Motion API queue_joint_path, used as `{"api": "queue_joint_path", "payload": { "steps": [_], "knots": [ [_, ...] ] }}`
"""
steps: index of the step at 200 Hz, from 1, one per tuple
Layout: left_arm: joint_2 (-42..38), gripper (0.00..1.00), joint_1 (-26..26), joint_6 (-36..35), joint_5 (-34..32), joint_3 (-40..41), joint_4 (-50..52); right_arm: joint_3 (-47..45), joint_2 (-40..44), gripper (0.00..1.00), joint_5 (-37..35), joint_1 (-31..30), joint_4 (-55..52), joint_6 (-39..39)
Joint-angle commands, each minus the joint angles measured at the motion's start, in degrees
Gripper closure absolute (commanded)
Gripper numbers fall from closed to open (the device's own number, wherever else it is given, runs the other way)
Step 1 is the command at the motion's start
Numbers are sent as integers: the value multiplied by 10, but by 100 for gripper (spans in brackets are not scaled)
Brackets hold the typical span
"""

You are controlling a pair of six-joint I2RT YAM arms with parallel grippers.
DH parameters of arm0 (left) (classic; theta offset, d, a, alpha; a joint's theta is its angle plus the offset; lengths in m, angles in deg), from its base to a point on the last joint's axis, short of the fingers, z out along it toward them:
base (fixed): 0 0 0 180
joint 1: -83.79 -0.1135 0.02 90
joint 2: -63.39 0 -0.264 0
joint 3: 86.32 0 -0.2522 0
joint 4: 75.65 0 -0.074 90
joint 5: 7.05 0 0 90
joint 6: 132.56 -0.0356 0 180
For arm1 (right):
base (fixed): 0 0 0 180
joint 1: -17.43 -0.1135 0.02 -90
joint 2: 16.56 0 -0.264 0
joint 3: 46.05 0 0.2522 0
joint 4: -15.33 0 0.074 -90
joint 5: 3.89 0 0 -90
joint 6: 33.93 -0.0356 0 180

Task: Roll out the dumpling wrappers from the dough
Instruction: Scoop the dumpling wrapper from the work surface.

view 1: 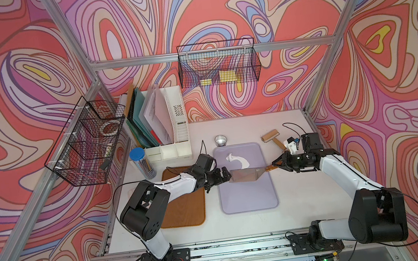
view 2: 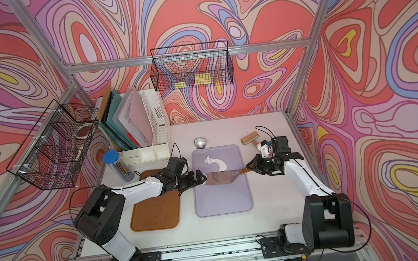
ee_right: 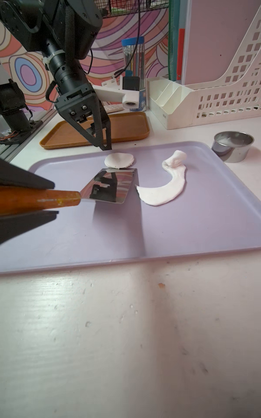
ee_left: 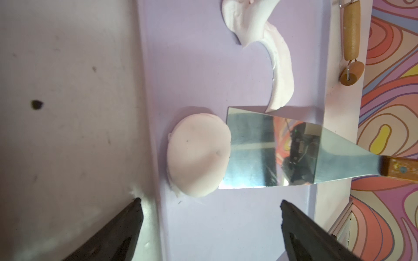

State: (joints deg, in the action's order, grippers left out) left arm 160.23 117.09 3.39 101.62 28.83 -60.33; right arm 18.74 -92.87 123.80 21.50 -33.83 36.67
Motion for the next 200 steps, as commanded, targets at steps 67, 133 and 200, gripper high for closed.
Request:
{"api": "queue_joint_path", "payload": {
  "steps": [67, 133, 200],
  "knots": [
    [6, 0, -3, -10, 15, -7, 1, 12, -47, 100, -14, -11, 28, 10],
    [11, 0, -3, -10, 22, -14, 1, 13, -89, 100, 23, -36, 59, 6],
    [14, 0, -3, -4, 30, -14, -8, -52, -85, 100, 32, -39, 173, -69]
  ]
}}
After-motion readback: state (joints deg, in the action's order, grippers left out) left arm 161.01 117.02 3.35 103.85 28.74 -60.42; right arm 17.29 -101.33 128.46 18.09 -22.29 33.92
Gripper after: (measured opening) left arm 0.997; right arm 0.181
